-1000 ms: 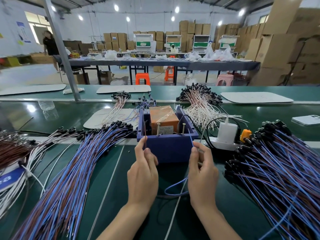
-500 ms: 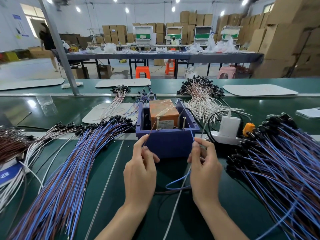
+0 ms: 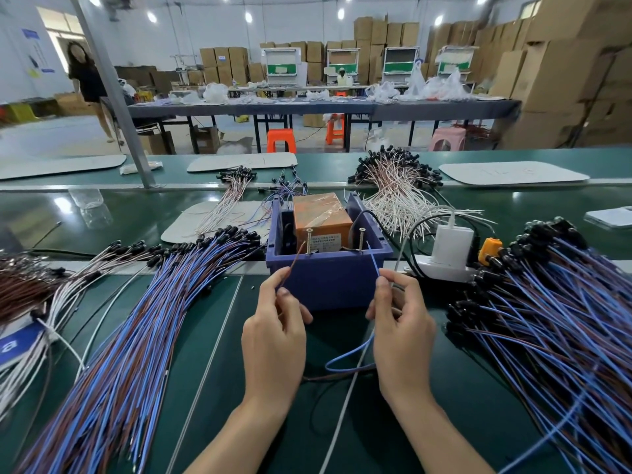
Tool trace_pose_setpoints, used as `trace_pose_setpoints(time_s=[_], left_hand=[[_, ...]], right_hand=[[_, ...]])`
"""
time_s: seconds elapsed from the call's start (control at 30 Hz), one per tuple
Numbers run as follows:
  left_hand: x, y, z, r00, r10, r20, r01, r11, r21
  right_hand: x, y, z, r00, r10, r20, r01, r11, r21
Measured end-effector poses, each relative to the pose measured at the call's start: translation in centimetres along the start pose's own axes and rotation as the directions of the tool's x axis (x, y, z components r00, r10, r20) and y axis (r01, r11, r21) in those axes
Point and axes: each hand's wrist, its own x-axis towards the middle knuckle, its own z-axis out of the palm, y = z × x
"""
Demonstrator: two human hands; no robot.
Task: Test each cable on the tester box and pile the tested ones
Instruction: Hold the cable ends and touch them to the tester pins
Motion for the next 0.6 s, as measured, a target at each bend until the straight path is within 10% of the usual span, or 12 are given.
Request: trace_pose_setpoints(time_s=[0.6], left_hand=[[-0.01, -0.16, 0.03, 1.0, -0.004, 0.005, 0.004, 1.0, -0.027]], right_hand=[[0.0, 0.47, 0.04, 0.999, -0.008, 0.036, 0.009, 1.0, -0.022]])
